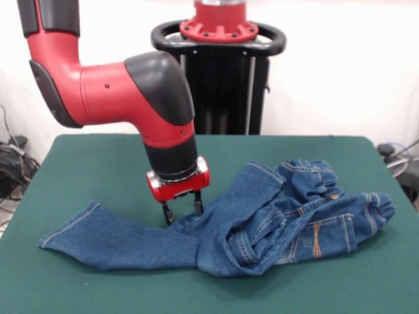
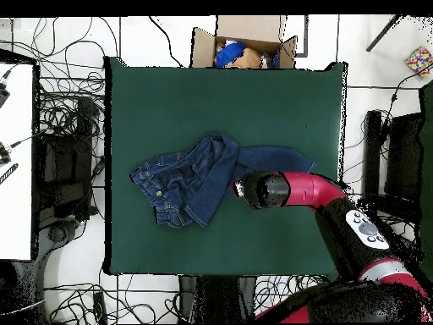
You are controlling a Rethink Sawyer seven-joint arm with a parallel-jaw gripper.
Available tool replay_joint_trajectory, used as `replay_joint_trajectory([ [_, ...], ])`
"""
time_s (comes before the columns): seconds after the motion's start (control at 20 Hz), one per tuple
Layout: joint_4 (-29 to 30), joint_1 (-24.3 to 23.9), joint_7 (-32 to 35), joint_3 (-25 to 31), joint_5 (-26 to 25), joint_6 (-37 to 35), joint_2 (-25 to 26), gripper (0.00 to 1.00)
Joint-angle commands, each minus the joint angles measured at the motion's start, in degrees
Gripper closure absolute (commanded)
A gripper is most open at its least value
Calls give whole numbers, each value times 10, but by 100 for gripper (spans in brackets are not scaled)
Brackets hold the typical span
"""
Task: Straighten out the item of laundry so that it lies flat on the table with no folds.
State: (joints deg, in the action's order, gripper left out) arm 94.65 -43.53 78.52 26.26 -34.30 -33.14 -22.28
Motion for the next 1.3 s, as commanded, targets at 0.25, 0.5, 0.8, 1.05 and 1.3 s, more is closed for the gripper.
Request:
replay_joint_trajectory([
  [0.25,-215,39,-49,39,-11,-59,55,0],
  [0.5,-215,27,-71,56,-2,-120,34,0],
  [0.8,-207,28,-55,59,-5,-127,23,0],
  [1.05,-187,30,-40,54,-2,-120,6,0],
  [1.3,-186,33,-34,52,-6,-108,11,0],
])
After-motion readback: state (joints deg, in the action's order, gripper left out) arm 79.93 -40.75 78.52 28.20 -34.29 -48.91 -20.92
